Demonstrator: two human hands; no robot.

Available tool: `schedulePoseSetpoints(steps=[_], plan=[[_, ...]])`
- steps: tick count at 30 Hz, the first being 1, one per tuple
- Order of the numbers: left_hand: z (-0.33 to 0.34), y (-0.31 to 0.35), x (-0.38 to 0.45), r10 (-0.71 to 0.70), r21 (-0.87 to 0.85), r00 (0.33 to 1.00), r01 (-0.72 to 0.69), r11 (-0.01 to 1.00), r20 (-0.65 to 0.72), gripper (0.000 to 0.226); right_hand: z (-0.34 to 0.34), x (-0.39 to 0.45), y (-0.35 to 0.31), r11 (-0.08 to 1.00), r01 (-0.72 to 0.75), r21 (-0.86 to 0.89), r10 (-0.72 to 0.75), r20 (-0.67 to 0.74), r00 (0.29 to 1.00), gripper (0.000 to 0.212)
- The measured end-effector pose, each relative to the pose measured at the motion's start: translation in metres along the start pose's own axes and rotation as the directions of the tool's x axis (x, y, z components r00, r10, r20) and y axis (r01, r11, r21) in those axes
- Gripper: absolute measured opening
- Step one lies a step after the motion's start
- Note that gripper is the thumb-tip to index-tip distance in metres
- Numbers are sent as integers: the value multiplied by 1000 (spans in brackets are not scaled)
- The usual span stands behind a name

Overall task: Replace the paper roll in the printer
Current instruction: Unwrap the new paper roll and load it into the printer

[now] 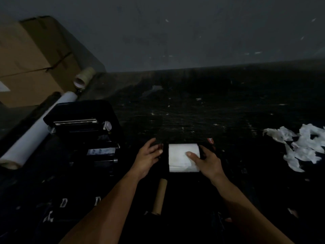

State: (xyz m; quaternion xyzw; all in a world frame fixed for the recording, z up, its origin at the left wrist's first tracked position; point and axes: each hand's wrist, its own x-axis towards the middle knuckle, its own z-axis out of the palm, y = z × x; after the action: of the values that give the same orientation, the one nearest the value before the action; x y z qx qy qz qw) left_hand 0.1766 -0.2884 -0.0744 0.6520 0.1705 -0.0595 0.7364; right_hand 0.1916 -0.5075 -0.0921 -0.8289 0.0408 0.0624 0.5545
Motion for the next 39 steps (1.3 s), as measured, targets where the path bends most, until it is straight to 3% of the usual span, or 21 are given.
schedulePoseSetpoints(steps=[6,16,21,28,34,39], plan=[[4,-13,-3,-19,12,1000,19,1000,18,62,-2,0,-3,1000,-18,5,18,9,1000,48],[23,-15,-12,46,-82,996,-52,995,-77,61,-3,-3,-9,1000,-27,-6,27,11,1000,51],[37,-18,-17,84,52,983,-77,996,-162,50,-5,-4,-12,1000,-10,-15,11,11,1000,50],[50,-14,-14,-2,73,978,17,997,-208,54,-5,-7,-13,998,5,-56,-5,0,1000,51],[42,-13,-15,11,101,990,4,995,-144,57,-6,-5,-14,998,27,-51,-27,1,1000,51],[41,-20,-18,102,202,987,-75,977,-125,50,-6,-5,-13,997,36,-66,-37,-2,999,51]])
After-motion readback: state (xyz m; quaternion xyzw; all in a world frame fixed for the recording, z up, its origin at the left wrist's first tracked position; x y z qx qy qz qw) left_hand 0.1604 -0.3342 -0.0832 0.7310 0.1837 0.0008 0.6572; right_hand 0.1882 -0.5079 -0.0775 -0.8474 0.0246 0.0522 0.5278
